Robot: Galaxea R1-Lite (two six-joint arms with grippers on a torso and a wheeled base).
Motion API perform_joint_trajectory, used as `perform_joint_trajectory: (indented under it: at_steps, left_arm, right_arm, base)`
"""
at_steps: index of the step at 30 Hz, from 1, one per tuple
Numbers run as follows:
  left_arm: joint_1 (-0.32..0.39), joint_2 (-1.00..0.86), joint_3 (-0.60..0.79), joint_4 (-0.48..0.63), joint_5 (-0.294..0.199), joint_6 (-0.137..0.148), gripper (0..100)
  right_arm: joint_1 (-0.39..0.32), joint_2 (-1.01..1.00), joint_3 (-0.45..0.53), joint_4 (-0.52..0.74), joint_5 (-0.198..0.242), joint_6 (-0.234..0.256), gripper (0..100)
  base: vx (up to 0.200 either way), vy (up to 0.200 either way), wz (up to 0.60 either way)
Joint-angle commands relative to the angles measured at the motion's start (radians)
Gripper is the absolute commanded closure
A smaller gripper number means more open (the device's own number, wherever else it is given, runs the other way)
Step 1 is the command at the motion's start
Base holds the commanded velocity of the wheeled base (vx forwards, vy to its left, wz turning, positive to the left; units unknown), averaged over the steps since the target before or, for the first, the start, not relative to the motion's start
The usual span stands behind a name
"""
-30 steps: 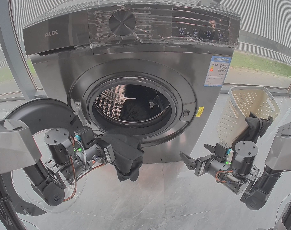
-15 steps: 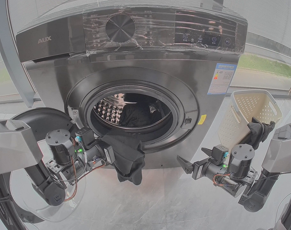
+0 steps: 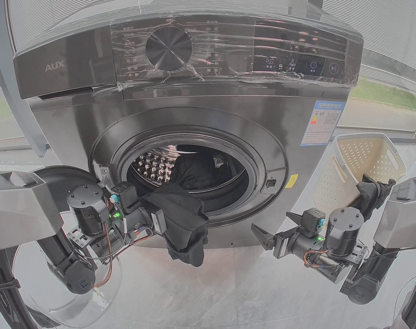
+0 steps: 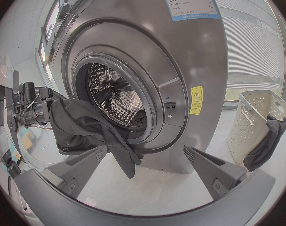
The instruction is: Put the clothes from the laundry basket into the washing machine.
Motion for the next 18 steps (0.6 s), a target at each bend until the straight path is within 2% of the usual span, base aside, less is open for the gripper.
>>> perform_joint_trajectory:
  at_steps: [1, 3, 6, 14, 16, 18]
  left_arm:
    - [0.006, 0.002, 0.0, -0.002, 0.001, -0.001, 100]
    - [0.009, 0.004, 0.0, -0.001, 0.0, -0.001, 100]
    - [0.008, 0.004, 0.003, -0.002, -0.002, -0.001, 100]
    - [0.0, 0.037, -0.03, -0.001, 0.0, 0.0, 100]
    - [-0.002, 0.073, -0.086, -0.001, -0.006, 0.019, 100]
    - [-0.008, 0.088, -0.128, 0.001, -0.016, 0.01, 100]
  right_arm:
    - [0.001, 0.003, 0.0, 0.0, 0.0, 0.0, 0]
    - [0.003, 0.001, 0.0, 0.0, 0.0, 0.0, 0]
    - [0.007, 0.001, 0.002, -0.002, 0.0, 0.0, 0]
    - [0.01, 0.003, 0.0, -0.002, 0.0, 0.0, 0]
    - [0.012, 0.001, 0.0, -0.002, 0.0, -0.002, 0]
    - [0.016, 0.0, 0.0, 0.0, -0.001, -0.002, 0]
  base:
    - [0.0, 0.0, 0.0]
    - [0.0, 0.0, 0.0]
    - [0.2, 0.0, 0.0]
    - [0.0, 0.0, 0.0]
    - [0.0, 0.0, 0.0]
    - [0.0, 0.0, 0.0]
